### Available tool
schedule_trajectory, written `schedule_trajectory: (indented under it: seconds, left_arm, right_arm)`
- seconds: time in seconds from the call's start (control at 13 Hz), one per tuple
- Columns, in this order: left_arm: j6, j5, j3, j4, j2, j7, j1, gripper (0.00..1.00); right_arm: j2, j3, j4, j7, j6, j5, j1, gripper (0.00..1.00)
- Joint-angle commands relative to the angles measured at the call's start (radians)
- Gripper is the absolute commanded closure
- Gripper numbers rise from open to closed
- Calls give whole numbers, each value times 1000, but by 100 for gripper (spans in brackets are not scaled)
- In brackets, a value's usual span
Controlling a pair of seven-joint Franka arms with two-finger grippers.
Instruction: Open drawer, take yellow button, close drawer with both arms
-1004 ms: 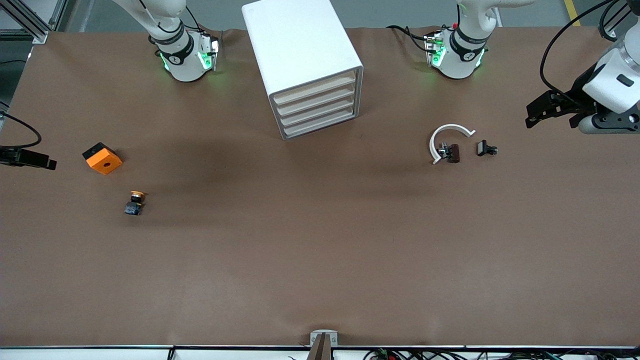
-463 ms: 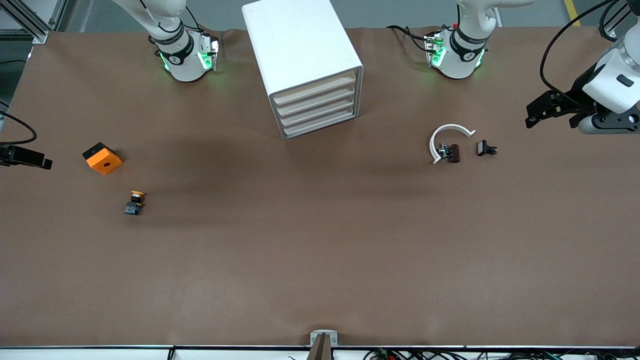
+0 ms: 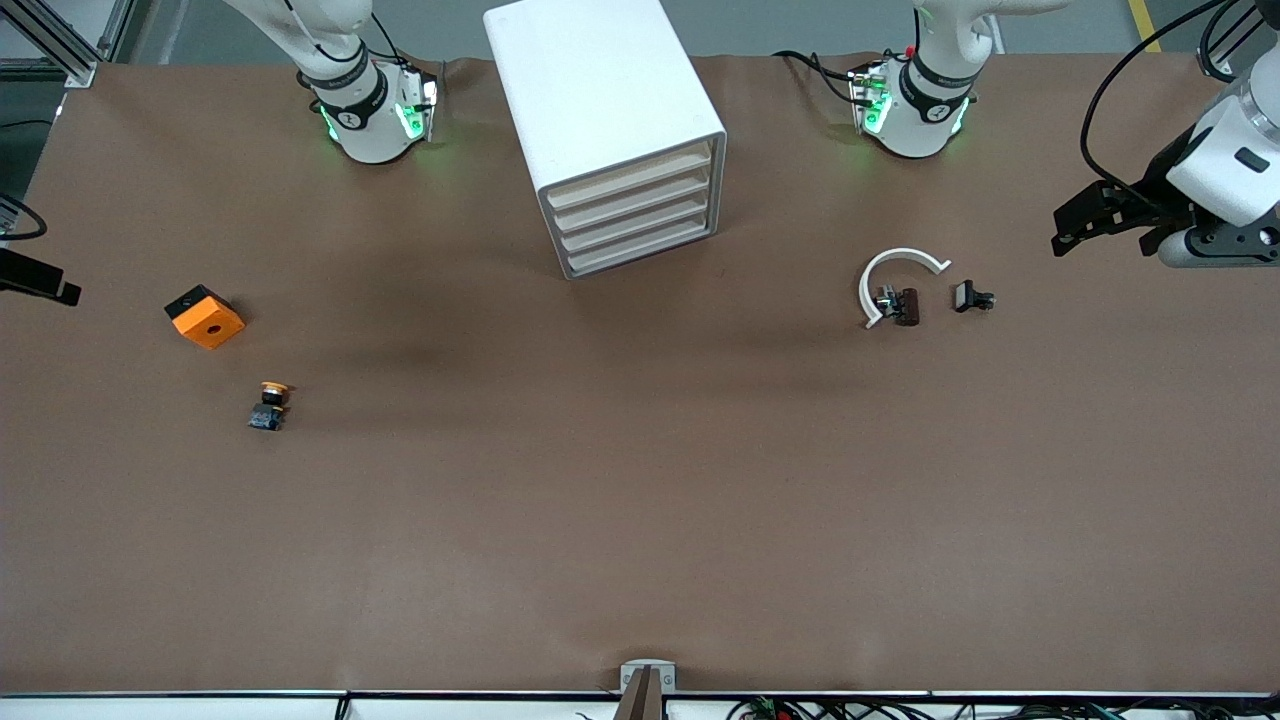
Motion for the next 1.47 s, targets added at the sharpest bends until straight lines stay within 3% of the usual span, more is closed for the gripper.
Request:
schedule_trajectory:
  seconds: [0.0,0.08,0.31,0.39,0.77,1.39]
  left_arm:
    - [-22,1,-5,27,10,20,8,0]
    - [-22,1,-7,27,10,20,6,0]
    - [-22,-1,-7,27,10,20,8,0]
    - [-22,-1,-7,27,10,20,8,0]
    - [-23,-1,-7,28,10,20,6,0]
    - [-23,-1,-7,28,10,20,6,0]
  right_arm:
    - [-36,-8,-14,55,-29,44,3,0]
    - [-44,-26,-15,56,-32,44,34,0]
    - [-87,-260,-41,52,-35,53,239,0]
    - [-108,-282,-58,40,-32,68,250,0]
    - [-171,-324,-75,-74,-39,65,253,0]
    - [-220,-279,-147,-60,8,59,247,0]
